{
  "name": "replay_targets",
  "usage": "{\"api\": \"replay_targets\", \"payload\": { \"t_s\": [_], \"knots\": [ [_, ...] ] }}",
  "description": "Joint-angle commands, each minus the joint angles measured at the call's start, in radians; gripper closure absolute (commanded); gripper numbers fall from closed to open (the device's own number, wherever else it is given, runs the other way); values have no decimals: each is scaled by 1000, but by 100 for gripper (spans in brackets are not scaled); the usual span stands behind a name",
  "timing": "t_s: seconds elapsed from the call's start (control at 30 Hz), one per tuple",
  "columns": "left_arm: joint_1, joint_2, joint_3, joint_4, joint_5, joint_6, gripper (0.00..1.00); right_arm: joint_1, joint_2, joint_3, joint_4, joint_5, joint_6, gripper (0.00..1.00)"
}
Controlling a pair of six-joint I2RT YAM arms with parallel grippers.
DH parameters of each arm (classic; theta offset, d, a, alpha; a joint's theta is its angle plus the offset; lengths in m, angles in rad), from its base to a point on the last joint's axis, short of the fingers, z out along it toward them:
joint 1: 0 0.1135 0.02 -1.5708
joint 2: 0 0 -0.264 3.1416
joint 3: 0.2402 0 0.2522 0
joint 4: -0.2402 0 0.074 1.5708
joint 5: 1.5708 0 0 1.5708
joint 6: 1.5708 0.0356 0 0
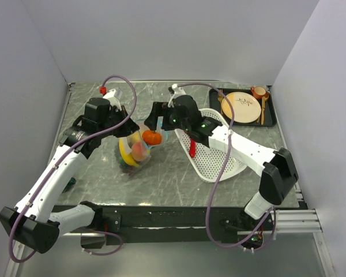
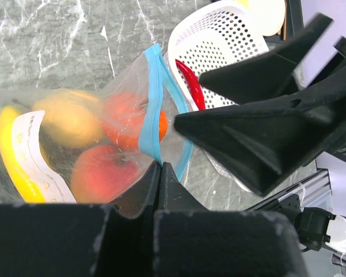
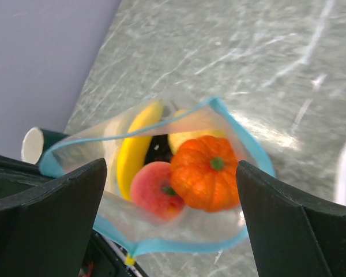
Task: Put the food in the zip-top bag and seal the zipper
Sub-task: Place the fake fruit in the zipper food storage bag, then pick up the fake vegetable from the bin.
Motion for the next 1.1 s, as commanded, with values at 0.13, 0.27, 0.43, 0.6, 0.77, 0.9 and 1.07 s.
{"api": "replay_targets", "payload": {
  "t_s": [0.13,0.27,0.43,0.6,0.77,0.9,1.07],
  "knots": [
    [-4,-41,-3,53,-9,5,99,-135,-124,-173,-142,275,63,0],
    [-4,-33,0,50,-3,6,99,-226,-137,-238,-172,254,60,5],
    [-4,-26,0,56,-4,3,99,-286,-37,-241,-224,179,11,28],
    [-4,-21,-1,55,-4,-4,99,-295,34,-247,-231,148,2,36],
    [-4,-17,11,47,-10,-6,99,-301,106,-238,-215,113,11,41],
    [-4,-15,10,38,-15,-4,99,-306,120,-250,-185,91,10,44],
    [-4,-20,0,44,-15,-10,99,-310,157,-241,-191,73,-3,48]
  ]
}}
